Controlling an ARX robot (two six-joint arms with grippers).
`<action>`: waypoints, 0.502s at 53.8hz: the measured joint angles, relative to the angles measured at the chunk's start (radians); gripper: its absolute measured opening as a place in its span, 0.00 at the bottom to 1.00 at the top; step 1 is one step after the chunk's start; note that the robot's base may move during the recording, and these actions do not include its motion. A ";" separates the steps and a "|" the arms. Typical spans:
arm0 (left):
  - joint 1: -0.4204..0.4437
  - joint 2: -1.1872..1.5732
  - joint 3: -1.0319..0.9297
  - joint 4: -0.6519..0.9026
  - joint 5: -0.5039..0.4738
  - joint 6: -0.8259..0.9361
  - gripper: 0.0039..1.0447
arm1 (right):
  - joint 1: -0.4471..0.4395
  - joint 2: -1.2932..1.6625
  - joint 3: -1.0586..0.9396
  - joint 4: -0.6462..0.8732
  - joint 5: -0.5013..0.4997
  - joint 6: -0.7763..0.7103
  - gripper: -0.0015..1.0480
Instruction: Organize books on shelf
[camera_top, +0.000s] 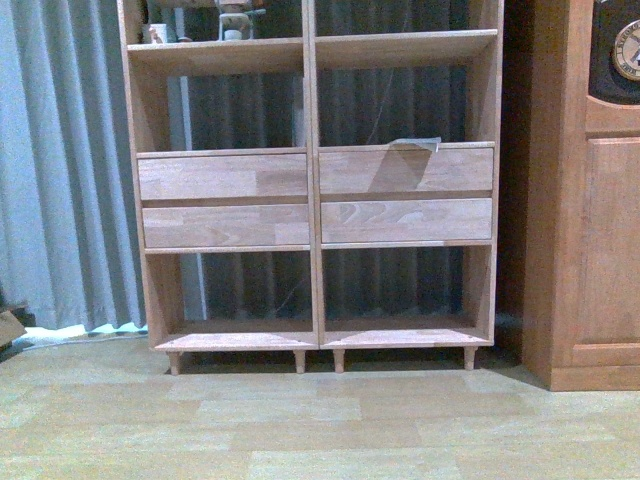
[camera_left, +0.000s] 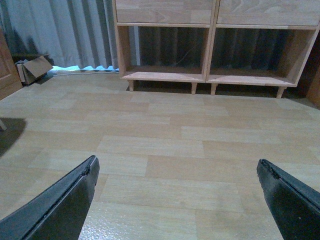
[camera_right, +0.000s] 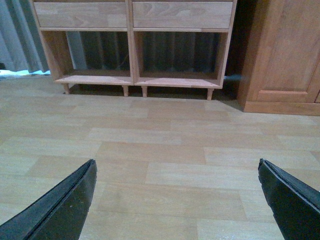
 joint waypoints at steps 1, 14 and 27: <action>0.000 0.000 0.000 0.000 0.000 0.000 0.93 | 0.000 0.000 0.000 0.000 0.000 0.000 0.93; 0.000 0.000 0.000 0.000 0.000 0.000 0.93 | 0.000 0.000 0.000 0.000 0.000 0.000 0.93; 0.000 0.000 0.000 0.000 0.000 0.000 0.93 | 0.000 0.000 0.000 0.000 0.000 0.000 0.93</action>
